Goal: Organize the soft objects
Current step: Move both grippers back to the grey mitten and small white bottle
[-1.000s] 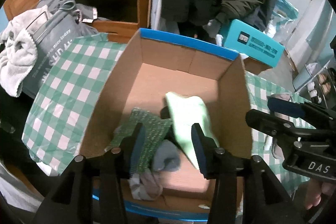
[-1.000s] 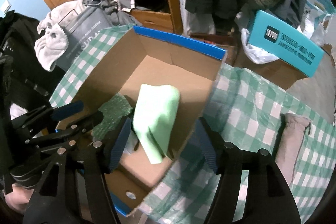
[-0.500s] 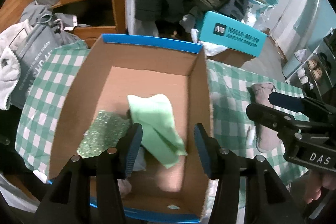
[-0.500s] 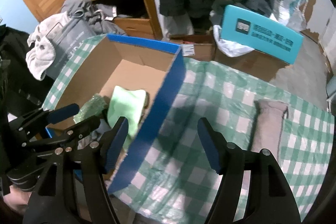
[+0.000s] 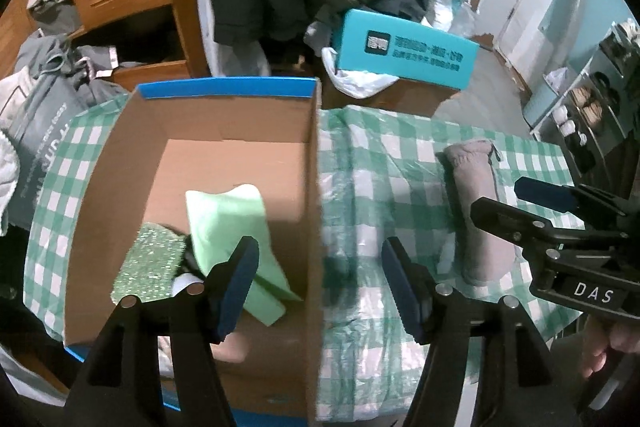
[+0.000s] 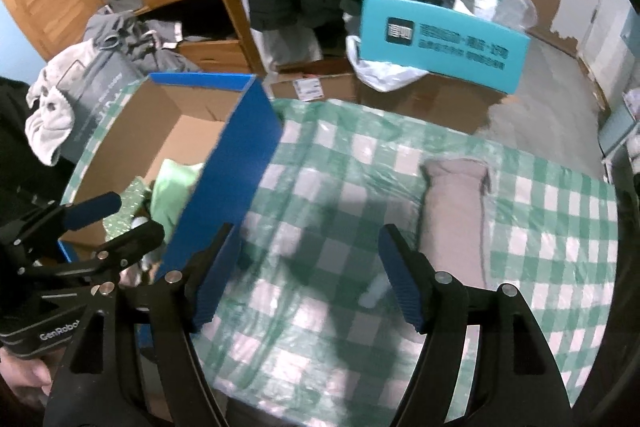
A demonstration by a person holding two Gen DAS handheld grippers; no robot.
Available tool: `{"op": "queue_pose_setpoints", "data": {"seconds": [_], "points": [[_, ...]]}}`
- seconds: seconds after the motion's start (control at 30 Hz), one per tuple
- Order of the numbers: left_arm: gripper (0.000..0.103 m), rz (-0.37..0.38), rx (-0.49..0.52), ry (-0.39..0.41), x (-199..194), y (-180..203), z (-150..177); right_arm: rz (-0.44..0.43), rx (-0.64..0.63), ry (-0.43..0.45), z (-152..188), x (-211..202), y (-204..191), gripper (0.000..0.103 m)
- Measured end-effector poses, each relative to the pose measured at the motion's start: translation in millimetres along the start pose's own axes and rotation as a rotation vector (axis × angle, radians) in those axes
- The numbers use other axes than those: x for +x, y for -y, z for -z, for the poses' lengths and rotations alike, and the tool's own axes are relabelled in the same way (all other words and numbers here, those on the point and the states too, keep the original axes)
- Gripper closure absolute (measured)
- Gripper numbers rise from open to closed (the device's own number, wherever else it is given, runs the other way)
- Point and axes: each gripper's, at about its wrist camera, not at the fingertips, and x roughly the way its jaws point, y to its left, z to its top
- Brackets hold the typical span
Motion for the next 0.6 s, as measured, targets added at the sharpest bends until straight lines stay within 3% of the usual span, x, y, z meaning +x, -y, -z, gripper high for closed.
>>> {"op": "queue_pose_setpoints", "data": {"seconds": [0.17,0.3,0.6], "points": [[0.037,0.017,0.039,-0.024,10.1,24.9,-2.9,0.012,0.034,-0.012,8.0,-0.8,21.5,0.031],[0.028,0.019,0.076,-0.031,17.3,43.5,-3.8,0.033,0.059,-0.023,14.8,0.8,41.6,0.031],[0.028,0.030,0.126,-0.081,41.6,70.6,-4.8,0.077,0.128,-0.065,31.3,11.2,85.7,0.031]]}}
